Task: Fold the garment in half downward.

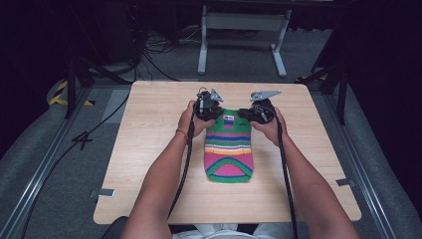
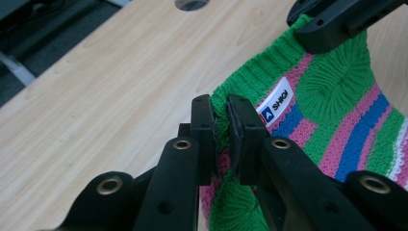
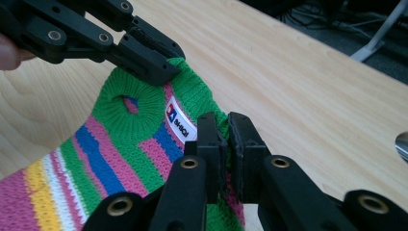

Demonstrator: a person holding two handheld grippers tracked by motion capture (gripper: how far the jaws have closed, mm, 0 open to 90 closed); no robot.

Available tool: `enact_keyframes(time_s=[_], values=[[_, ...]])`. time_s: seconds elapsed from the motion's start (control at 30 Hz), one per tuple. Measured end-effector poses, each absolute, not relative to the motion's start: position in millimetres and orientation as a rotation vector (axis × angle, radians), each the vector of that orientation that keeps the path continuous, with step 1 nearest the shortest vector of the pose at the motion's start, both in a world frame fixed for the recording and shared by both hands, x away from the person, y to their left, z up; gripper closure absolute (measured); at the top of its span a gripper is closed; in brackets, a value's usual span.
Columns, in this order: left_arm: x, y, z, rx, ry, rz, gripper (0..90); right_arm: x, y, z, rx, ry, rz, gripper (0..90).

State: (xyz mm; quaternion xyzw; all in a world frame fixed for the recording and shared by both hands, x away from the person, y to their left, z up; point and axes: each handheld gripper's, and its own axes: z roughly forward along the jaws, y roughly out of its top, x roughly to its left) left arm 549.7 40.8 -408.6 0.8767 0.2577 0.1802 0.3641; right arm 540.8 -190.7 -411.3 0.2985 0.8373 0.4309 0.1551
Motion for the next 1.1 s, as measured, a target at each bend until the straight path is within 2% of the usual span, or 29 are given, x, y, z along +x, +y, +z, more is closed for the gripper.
enact_keyframes(time_s=[0.6, 1.1], values=[[543.9, 42.9, -381.0, 2.234, 0.577, 0.57, 81.8, 538.9, -189.1, -383.5, 0.747, 2.34, 1.258, 84.4], [498.9, 47.4, -388.8, 2.306, 0.359, 0.551, 81.0, 493.0, -191.2, -396.5, 0.526, 2.447, 1.281, 84.3]])
